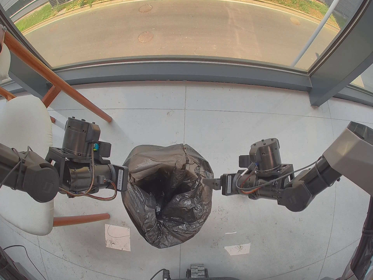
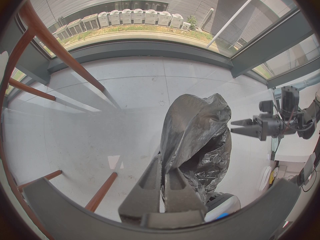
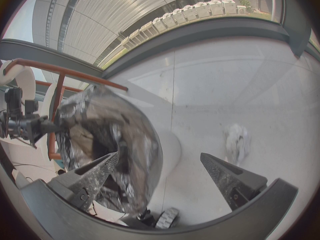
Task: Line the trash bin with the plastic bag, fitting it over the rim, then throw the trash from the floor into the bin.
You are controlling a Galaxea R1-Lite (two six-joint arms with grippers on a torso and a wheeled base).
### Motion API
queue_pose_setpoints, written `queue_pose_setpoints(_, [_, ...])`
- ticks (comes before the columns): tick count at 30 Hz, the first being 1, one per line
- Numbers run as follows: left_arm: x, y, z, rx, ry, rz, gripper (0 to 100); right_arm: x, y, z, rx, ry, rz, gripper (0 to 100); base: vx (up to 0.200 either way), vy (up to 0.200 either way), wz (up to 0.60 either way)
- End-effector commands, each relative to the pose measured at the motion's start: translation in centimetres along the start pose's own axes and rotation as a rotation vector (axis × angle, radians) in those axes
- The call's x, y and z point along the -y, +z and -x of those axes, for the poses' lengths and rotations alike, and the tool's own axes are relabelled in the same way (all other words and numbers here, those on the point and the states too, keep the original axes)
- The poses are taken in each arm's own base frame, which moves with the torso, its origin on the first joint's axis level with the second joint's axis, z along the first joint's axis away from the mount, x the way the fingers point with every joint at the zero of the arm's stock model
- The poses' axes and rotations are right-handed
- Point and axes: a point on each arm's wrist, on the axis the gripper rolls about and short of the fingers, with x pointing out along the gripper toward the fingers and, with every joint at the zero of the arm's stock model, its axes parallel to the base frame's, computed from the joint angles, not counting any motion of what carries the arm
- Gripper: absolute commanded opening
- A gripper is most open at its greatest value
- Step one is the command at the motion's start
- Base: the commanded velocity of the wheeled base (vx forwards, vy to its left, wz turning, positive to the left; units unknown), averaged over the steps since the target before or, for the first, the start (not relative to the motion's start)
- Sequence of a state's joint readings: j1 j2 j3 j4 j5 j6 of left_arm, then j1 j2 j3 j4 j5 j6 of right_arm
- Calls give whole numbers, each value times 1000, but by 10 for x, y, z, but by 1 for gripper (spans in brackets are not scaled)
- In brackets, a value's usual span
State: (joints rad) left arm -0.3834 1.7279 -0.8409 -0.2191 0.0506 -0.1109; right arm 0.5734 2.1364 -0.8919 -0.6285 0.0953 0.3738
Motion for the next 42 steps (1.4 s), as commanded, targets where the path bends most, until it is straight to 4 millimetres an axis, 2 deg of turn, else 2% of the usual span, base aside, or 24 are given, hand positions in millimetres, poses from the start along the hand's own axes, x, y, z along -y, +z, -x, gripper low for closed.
queue_pose_setpoints(1, [-13,-15,-14,-68,65,18,0,1,-30,23,-72,15,26,100,0,0,0])
queue_pose_setpoints(11, [-22,-37,-19,-153,88,-33,0,-5,-26,26,37,53,38,100,0,0,0])
queue_pose_setpoints(12, [-22,-38,-19,-158,89,-39,100,-5,-25,27,42,54,37,100,0,0,0])
queue_pose_setpoints(15, [-27,-39,-24,-166,101,-34,100,-7,-21,35,65,55,30,100,0,0,0])
queue_pose_setpoints(21, [-27,-47,-20,-186,91,-52,100,-5,-23,58,74,48,29,100,0,0,0])
queue_pose_setpoints(24, [-11,-65,-6,-223,20,-94,100,-6,-23,70,88,50,29,100,0,0,0])
queue_pose_setpoints(27, [-3,-73,-2,-244,-34,-110,100,-4,-17,75,115,43,23,100,0,0,0])
queue_pose_setpoints(30, [-2,-65,14,-183,-63,-103,100,10,-12,87,146,-16,1,100,0,0,0])
queue_pose_setpoints(34, [-1,-54,39,-82,-108,-95,100,34,-24,112,149,-112,-53,100,0,0,0])
queue_pose_setpoints(38, [-2,-54,59,-29,-198,-46,100,50,-26,131,175,-164,-99,100,0,0,0])
queue_pose_setpoints(42, [-2,-59,62,-14,-213,59,100,65,-26,135,185,-210,-161,100,0,0,0])
